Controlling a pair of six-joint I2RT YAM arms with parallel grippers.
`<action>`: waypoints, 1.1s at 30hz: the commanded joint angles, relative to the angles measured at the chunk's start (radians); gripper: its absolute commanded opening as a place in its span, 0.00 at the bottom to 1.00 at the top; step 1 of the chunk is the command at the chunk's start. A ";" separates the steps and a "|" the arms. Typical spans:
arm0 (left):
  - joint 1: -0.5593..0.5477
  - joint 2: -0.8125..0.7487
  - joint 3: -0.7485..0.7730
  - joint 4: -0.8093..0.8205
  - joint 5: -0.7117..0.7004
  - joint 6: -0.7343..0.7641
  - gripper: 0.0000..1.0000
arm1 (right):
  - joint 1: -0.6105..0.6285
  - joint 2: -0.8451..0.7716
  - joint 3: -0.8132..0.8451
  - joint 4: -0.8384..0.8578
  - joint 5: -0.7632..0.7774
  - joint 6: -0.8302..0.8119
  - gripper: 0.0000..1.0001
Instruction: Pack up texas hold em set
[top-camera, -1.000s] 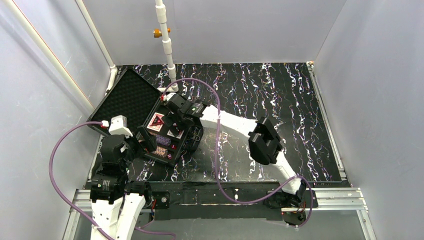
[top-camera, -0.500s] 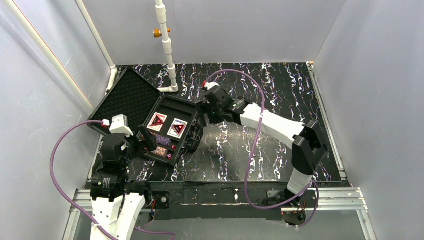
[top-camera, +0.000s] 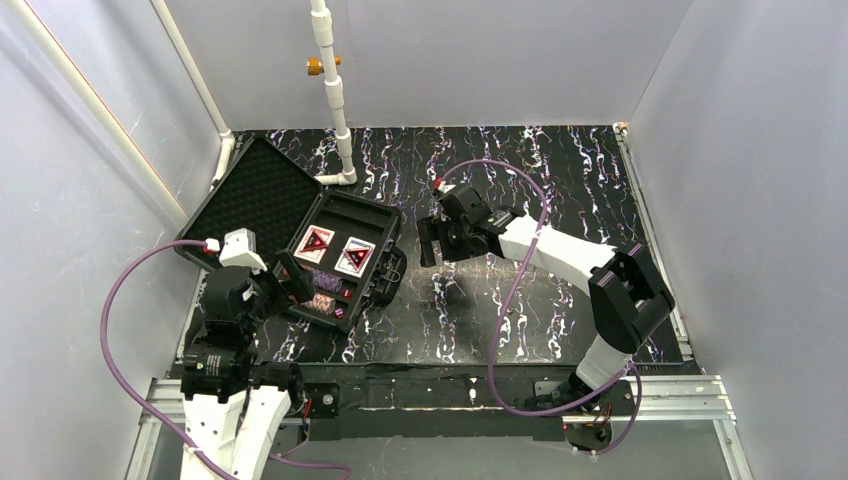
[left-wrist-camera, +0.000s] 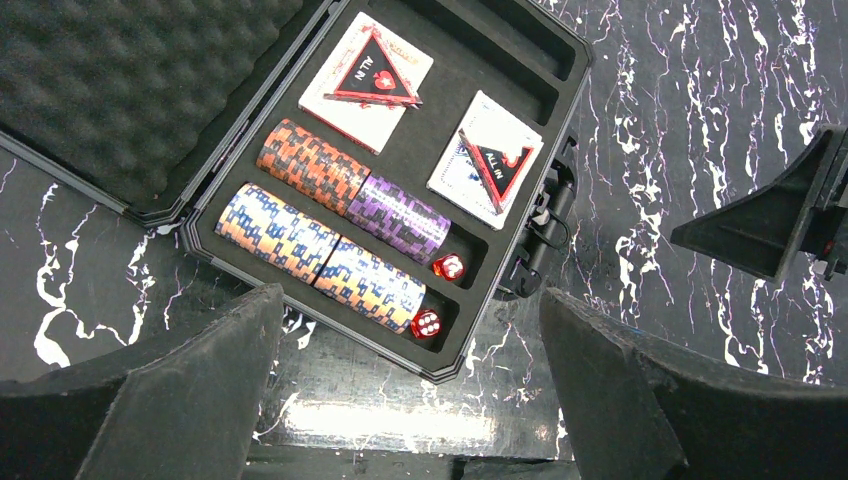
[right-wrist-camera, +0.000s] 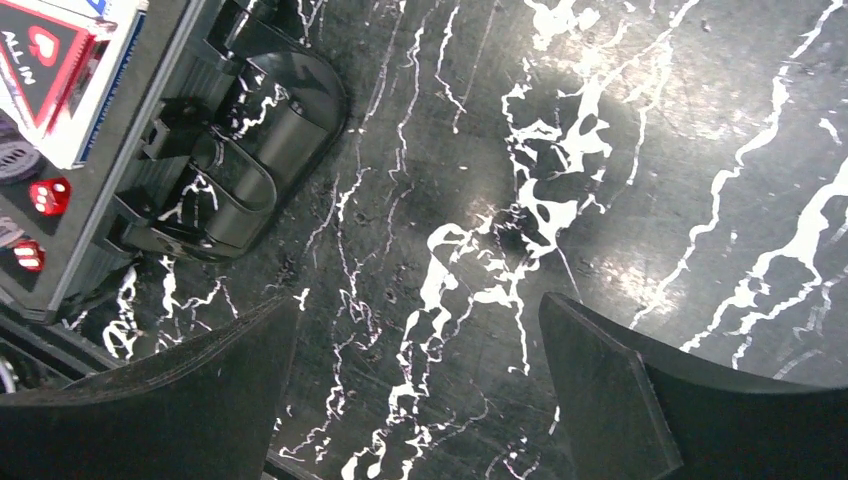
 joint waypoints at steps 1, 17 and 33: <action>0.004 0.009 0.003 -0.010 -0.002 0.005 0.99 | -0.020 -0.022 -0.033 0.137 -0.092 0.046 0.98; 0.004 -0.001 0.002 -0.008 0.001 0.006 0.99 | -0.034 0.187 0.051 0.250 -0.177 0.202 0.98; 0.006 0.006 0.003 -0.008 0.007 0.009 0.99 | -0.028 0.349 0.121 0.315 -0.219 0.279 0.85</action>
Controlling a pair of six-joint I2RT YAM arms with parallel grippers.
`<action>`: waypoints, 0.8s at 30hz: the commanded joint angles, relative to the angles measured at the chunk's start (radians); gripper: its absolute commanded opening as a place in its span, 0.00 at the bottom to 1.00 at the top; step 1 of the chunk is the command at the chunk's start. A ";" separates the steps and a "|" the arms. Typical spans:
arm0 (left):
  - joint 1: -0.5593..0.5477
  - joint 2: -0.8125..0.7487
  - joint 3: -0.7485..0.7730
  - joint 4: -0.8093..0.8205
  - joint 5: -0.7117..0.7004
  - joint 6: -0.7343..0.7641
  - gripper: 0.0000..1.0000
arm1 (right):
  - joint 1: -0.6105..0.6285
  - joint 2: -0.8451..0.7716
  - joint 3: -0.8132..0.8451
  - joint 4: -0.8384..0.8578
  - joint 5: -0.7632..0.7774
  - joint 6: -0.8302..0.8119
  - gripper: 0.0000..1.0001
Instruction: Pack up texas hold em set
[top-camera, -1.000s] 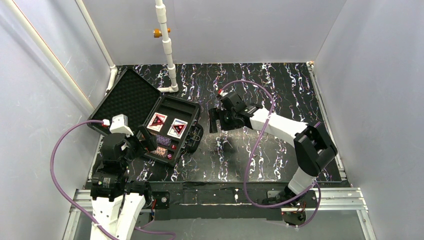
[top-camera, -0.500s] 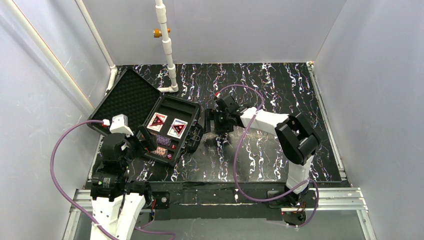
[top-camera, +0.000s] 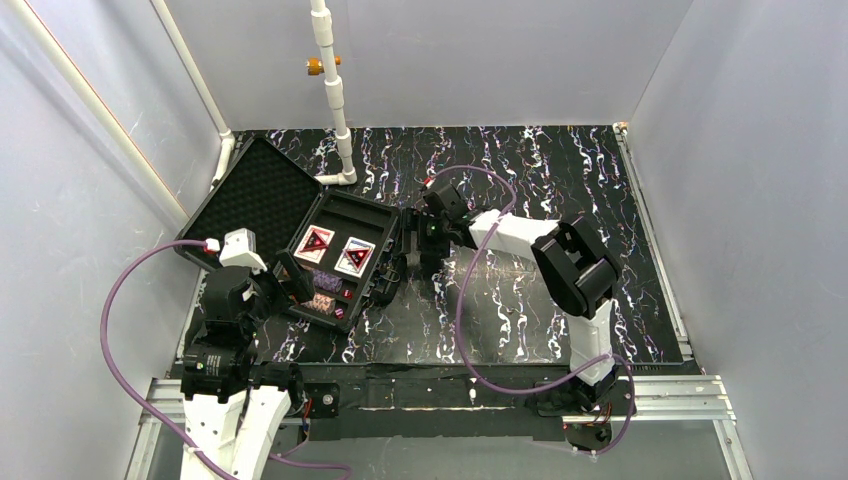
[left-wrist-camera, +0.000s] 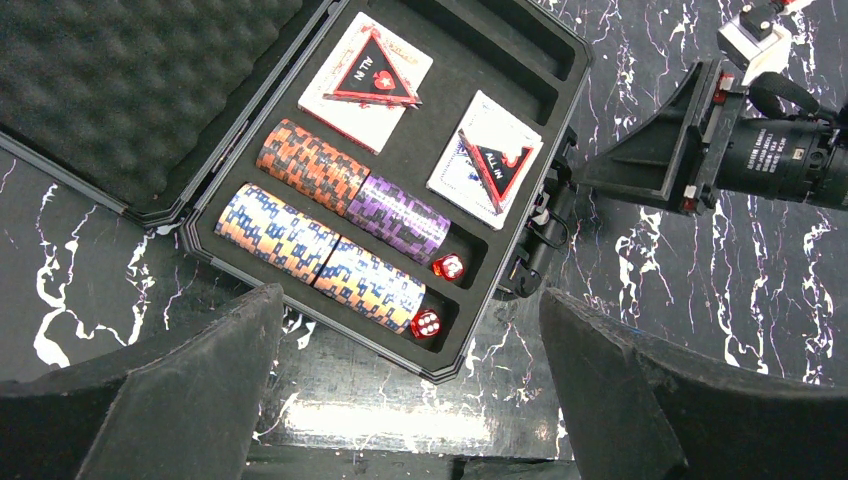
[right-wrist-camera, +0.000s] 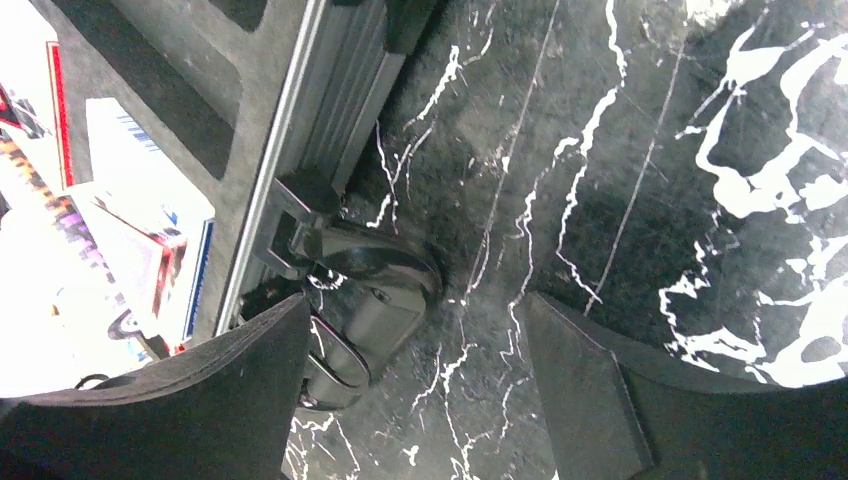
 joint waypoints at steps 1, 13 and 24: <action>0.005 0.008 0.003 -0.008 0.007 0.009 0.99 | 0.008 0.052 0.038 0.018 -0.006 0.010 0.84; 0.005 0.003 0.002 -0.007 0.003 0.008 0.99 | 0.071 0.154 0.093 -0.045 0.065 -0.054 0.56; 0.006 0.004 0.002 -0.007 0.003 0.009 0.99 | 0.074 0.105 0.053 -0.079 0.123 -0.086 0.21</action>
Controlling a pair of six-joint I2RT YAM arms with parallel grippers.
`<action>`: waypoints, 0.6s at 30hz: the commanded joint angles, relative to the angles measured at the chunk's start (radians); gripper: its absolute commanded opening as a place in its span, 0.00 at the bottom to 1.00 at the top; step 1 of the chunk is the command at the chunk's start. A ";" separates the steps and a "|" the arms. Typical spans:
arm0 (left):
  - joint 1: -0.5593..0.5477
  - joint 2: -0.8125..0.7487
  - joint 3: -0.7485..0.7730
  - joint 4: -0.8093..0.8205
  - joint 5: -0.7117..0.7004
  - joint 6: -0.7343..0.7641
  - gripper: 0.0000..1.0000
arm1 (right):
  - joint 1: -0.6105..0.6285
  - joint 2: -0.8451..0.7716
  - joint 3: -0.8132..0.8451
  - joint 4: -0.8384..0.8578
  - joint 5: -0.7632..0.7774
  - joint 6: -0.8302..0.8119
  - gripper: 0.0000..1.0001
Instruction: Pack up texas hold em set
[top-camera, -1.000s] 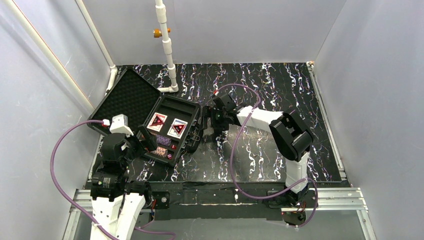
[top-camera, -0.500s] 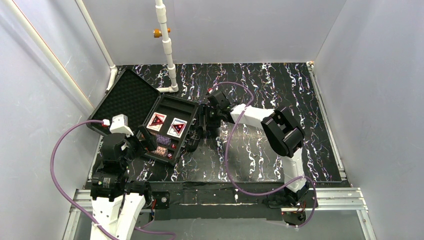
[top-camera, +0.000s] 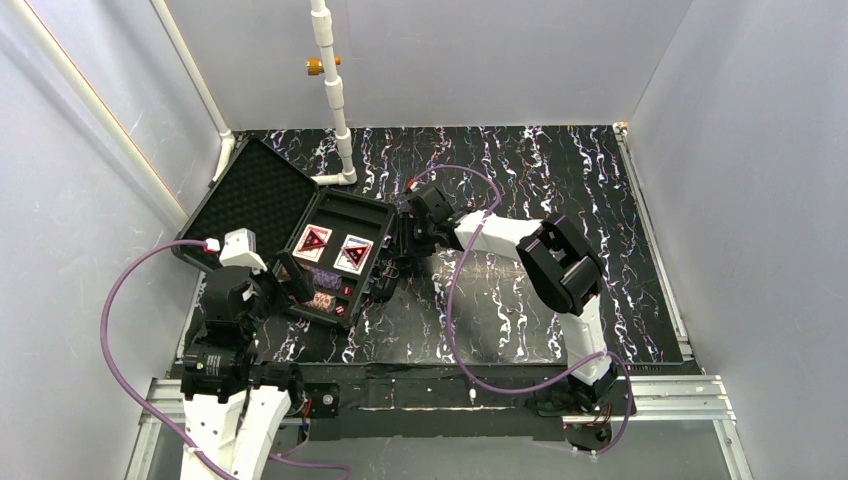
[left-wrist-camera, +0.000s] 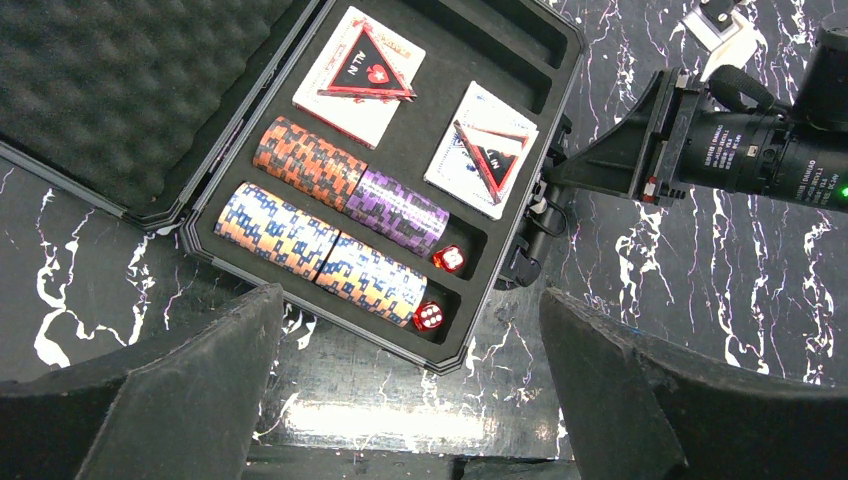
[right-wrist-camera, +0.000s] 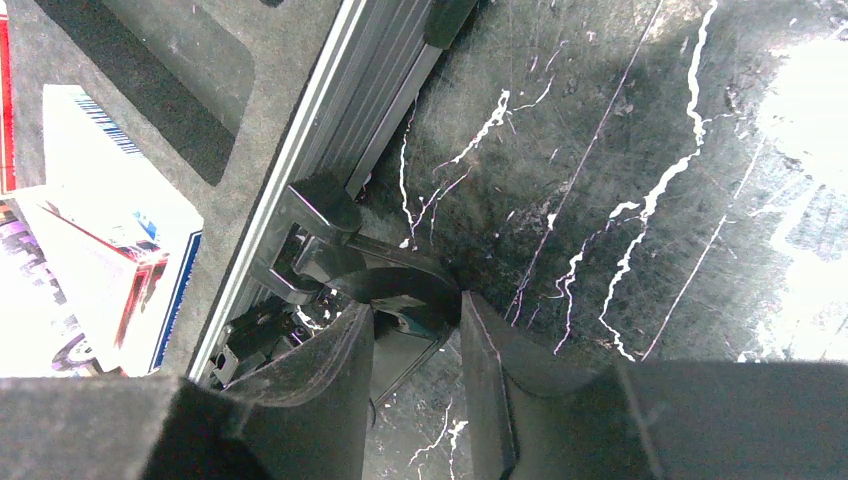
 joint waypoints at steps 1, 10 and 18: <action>0.006 0.005 0.002 -0.007 0.003 0.007 0.99 | 0.019 0.001 -0.053 -0.082 0.063 -0.021 0.18; 0.005 0.008 0.000 -0.007 0.002 0.006 0.99 | 0.019 -0.103 -0.157 -0.106 0.079 -0.034 0.01; 0.005 0.009 0.000 -0.007 0.000 0.006 0.99 | 0.005 -0.179 -0.227 -0.149 0.084 -0.076 0.01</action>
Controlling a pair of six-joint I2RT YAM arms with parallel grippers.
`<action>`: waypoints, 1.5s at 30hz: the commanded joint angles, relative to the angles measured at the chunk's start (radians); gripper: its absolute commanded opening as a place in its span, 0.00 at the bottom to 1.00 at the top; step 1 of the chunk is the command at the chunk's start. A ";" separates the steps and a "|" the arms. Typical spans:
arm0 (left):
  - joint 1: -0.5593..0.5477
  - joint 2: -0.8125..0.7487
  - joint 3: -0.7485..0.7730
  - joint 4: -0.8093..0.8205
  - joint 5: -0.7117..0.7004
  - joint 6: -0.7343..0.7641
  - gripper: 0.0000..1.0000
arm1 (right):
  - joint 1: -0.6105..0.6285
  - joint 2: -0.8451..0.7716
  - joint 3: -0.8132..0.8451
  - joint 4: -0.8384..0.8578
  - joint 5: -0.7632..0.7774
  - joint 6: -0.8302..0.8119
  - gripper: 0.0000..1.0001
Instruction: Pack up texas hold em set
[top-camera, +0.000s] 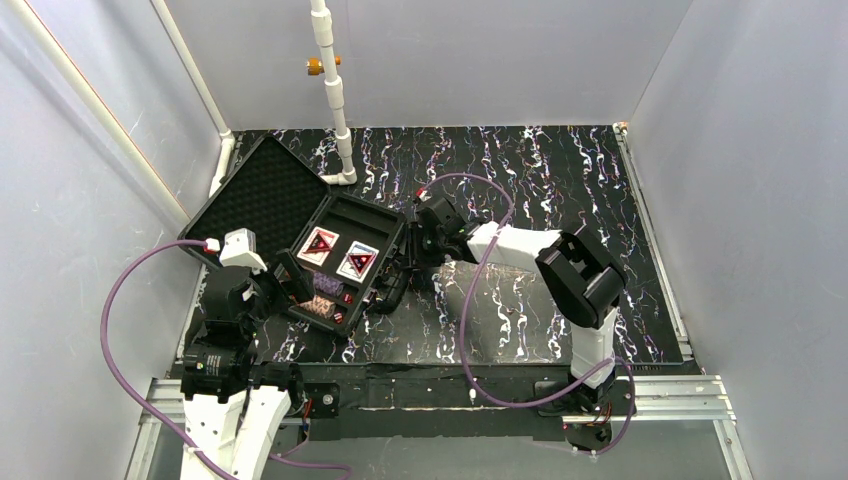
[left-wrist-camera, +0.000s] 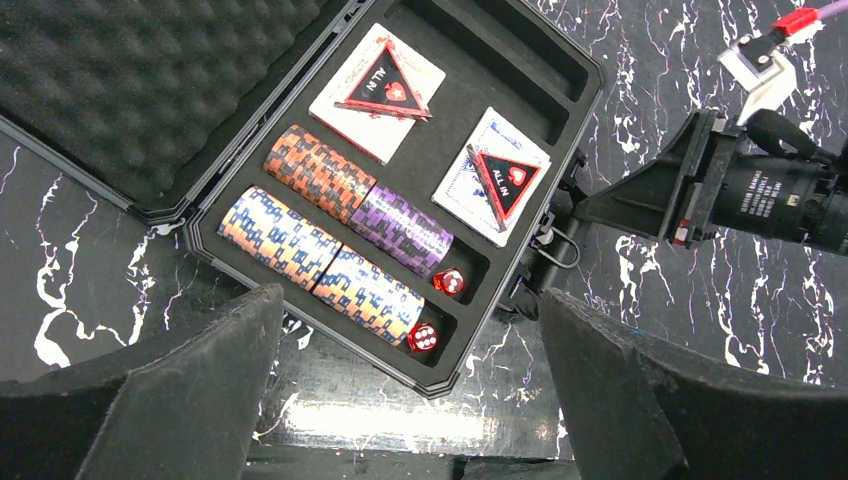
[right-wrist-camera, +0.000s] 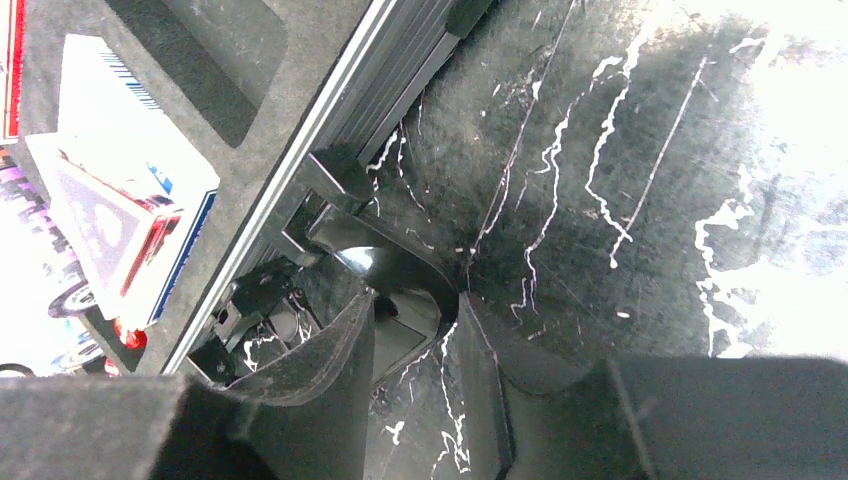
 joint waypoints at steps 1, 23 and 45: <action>0.005 0.010 0.000 -0.007 0.000 0.005 0.99 | -0.017 -0.050 -0.069 -0.174 0.043 -0.093 0.01; 0.006 0.019 0.000 -0.005 0.001 0.004 0.99 | -0.087 -0.233 -0.199 -0.129 -0.124 -0.208 0.45; 0.005 0.014 0.000 -0.003 0.012 0.009 0.99 | 0.018 0.098 0.204 -0.196 -0.004 -0.364 0.79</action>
